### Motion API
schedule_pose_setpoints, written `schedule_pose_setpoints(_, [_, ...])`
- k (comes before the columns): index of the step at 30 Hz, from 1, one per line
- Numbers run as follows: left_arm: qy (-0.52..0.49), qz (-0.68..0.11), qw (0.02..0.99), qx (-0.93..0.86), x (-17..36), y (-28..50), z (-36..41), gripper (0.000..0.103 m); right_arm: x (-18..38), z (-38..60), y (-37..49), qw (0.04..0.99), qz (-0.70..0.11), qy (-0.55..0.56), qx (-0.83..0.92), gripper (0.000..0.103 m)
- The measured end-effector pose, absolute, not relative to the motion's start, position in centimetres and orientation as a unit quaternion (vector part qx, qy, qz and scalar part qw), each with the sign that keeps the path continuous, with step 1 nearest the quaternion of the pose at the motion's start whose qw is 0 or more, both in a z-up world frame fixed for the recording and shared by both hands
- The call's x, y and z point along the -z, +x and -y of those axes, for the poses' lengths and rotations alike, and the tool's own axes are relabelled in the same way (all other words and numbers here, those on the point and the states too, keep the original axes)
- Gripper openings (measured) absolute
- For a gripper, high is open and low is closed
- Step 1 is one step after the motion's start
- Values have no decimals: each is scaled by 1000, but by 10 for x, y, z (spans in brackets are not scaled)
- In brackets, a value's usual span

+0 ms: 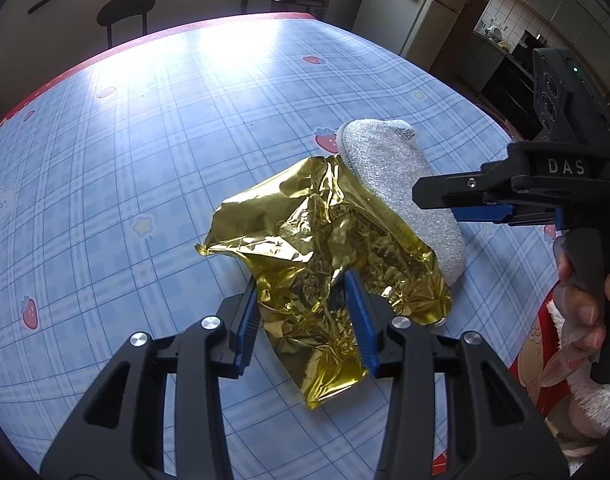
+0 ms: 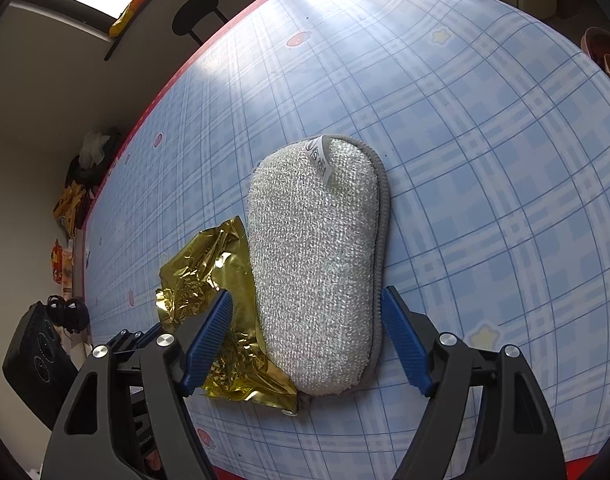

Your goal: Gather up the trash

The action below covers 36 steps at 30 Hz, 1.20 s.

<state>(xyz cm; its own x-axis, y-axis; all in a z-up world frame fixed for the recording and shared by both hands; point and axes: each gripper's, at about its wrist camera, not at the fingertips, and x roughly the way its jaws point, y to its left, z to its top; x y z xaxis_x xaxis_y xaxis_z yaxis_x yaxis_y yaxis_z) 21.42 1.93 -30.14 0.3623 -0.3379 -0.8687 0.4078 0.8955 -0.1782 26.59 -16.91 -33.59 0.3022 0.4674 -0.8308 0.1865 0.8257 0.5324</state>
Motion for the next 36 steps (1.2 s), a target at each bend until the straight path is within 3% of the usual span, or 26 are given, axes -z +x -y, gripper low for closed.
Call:
schedule_pose_setpoints(11, [41, -524, 823, 213, 305, 219, -15, 43, 324, 188, 257, 749, -555, 346, -109, 44])
schedule_pose_setpoints(19, [43, -532, 821, 202, 313, 223, -14, 42, 319, 188, 264, 752, -531, 364, -144, 43])
schedule_pose_setpoints(28, [50, -530, 822, 201, 315, 222, -12, 42, 347, 187, 270, 740, -557, 358, -120, 43])
schedule_pose_setpoints(32, [52, -530, 822, 201, 314, 222, -11, 43, 351, 182, 271, 753, -564, 324, -103, 29])
schedule_pose_setpoints(36, [49, -531, 822, 199, 315, 222, -11, 42, 349, 181, 272, 757, -567, 309, -96, 24])
